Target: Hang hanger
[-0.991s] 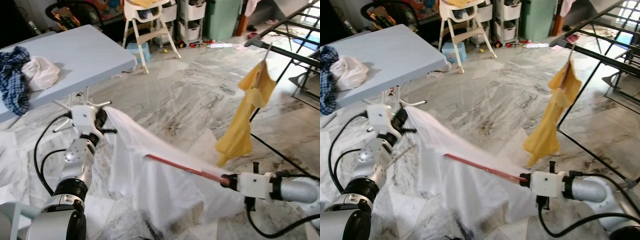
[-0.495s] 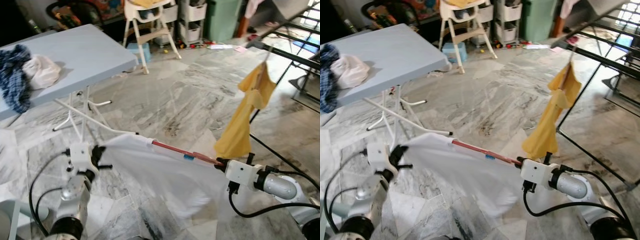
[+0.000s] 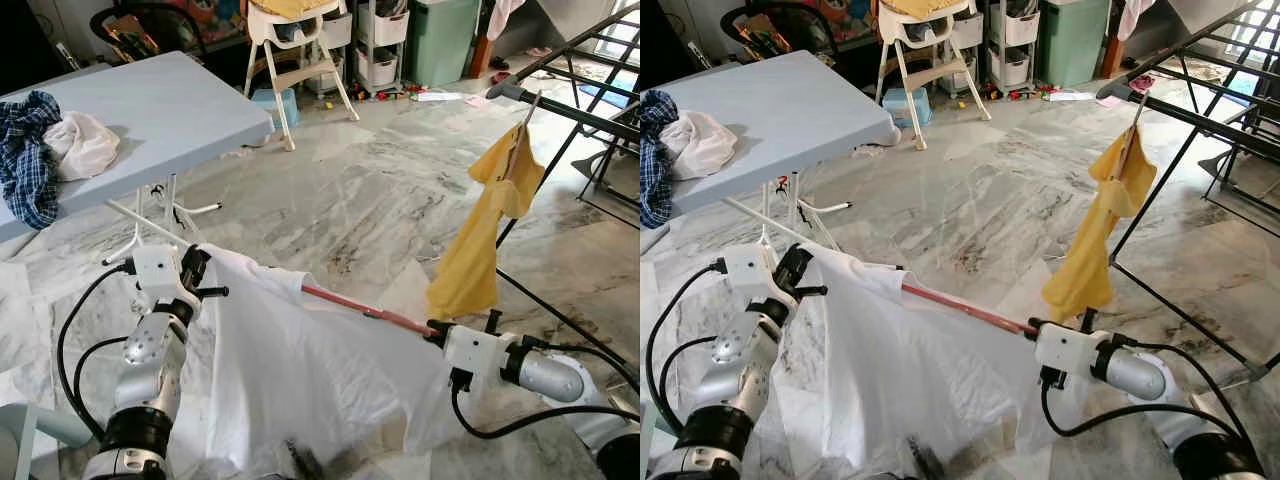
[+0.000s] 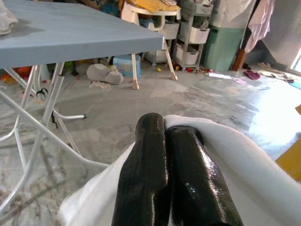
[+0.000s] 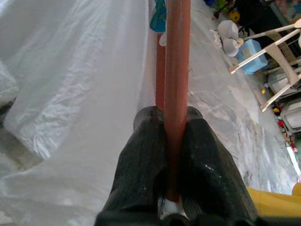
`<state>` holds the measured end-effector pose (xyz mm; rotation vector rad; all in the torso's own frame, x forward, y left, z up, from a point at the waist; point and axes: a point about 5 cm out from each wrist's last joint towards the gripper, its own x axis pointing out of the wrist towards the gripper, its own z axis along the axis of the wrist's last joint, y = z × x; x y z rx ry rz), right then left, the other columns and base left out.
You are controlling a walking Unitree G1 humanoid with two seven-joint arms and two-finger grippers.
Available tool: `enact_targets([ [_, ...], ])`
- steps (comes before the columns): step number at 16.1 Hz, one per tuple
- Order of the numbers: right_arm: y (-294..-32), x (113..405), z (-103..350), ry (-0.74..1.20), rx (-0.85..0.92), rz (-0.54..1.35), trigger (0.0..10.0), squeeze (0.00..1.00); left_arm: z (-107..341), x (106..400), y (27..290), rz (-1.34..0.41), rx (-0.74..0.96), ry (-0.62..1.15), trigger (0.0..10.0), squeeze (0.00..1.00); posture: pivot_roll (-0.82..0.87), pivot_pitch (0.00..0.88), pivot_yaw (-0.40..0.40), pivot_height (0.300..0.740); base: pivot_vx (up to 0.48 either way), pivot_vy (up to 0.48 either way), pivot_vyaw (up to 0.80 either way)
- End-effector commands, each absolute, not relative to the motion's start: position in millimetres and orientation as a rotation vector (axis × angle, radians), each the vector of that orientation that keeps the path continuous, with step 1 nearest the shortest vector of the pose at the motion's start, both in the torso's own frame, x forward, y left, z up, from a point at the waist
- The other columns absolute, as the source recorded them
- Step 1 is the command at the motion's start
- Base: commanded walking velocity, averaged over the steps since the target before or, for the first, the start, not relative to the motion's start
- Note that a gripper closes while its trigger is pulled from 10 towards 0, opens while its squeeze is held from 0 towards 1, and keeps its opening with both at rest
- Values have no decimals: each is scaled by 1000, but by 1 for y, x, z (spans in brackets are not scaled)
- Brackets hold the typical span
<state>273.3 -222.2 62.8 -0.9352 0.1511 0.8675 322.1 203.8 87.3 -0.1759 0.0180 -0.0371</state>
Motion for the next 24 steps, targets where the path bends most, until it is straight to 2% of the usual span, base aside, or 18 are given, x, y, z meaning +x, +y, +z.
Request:
enact_targets([
  [1, -222, 268, 58, 167, -934, 908, 0, 0, 101, 326, 217, 18, -169, -28, 0, 0, -110, 0, 87, 740, 0, 0, 0],
  [5, -249, 269, 78, 158, -911, 873, 0, 0, 77, 308, 267, 191, -122, 83, 0, 0, -116, 0, 87, 740, 0, 0, 0],
  [9, -269, 268, 93, 162, -919, 862, 0, 0, 66, 298, 288, 285, -127, 141, 0, 0, -112, 0, 83, 740, 0, 0, 0],
  [13, -273, 269, 109, 140, -904, 913, 0, 0, 51, 295, 284, 295, -147, 217, 0, 0, -122, 0, 89, 740, 0, 0, 0],
  [18, -291, 271, 132, 141, -942, 898, 0, 0, 28, 282, 280, 304, -140, 306, 0, 0, -133, 0, 98, 740, 0, 0, 0],
  [22, -286, 276, 143, 100, -938, 907, 0, 0, 8, 270, 271, 286, -142, 383, 0, 0, -136, 0, 101, 740, 0, 0, 0],
  [24, -282, 278, 144, 94, -936, 918, 0, 0, 9, 273, 260, 233, -139, 366, 0, 0, -135, 0, 98, 740, 0, 0, 0],
])
